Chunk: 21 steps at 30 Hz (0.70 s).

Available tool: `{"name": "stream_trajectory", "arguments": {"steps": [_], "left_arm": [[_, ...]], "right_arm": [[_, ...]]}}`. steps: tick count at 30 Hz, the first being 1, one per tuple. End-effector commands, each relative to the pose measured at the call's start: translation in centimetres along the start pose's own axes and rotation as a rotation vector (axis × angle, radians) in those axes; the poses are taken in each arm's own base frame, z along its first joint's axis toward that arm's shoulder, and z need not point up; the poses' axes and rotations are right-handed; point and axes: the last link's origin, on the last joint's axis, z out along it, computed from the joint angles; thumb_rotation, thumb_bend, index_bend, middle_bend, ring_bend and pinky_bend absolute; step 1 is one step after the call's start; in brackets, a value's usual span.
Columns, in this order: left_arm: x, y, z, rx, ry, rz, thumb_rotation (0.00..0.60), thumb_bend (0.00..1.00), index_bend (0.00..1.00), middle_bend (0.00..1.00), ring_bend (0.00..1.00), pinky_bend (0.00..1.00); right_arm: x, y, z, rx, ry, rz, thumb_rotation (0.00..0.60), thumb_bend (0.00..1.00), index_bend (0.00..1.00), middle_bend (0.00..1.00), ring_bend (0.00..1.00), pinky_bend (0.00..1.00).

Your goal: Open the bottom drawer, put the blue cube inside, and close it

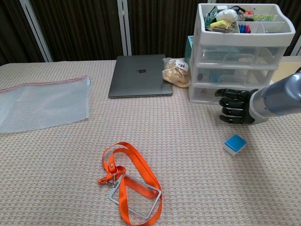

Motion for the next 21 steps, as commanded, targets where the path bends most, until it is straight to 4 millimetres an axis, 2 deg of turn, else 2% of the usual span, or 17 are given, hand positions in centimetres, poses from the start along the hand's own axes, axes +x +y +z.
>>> {"name": "stream_trajectory", "arguments": {"steps": [1, 6, 21], "left_arm": [[-0.01, 0.01, 0.01, 0.0, 0.0, 0.0, 0.6, 0.17, 0.09, 0.0, 0.0, 0.0], [-0.01, 0.01, 0.04, 0.002, -0.001, 0.0, 0.6, 0.17, 0.09, 0.0, 0.0, 0.0], [0.01, 0.02, 0.02, 0.004, -0.004, -0.007, 0.6, 0.17, 0.09, 0.0, 0.0, 0.0]], "right_arm": [[-0.03, -0.05, 0.06, -0.01, -0.004, 0.046, 0.6, 0.31, 0.23, 0.74, 0.73, 0.65], [-0.05, -0.06, 0.35, -0.036, -0.015, 0.082, 0.6, 0.31, 0.3, 0.74, 0.73, 0.65], [-0.19, -0.24, 0.83, -0.084, -0.002, 0.109, 0.6, 0.32, 0.32, 0.74, 0.73, 0.65]]}}
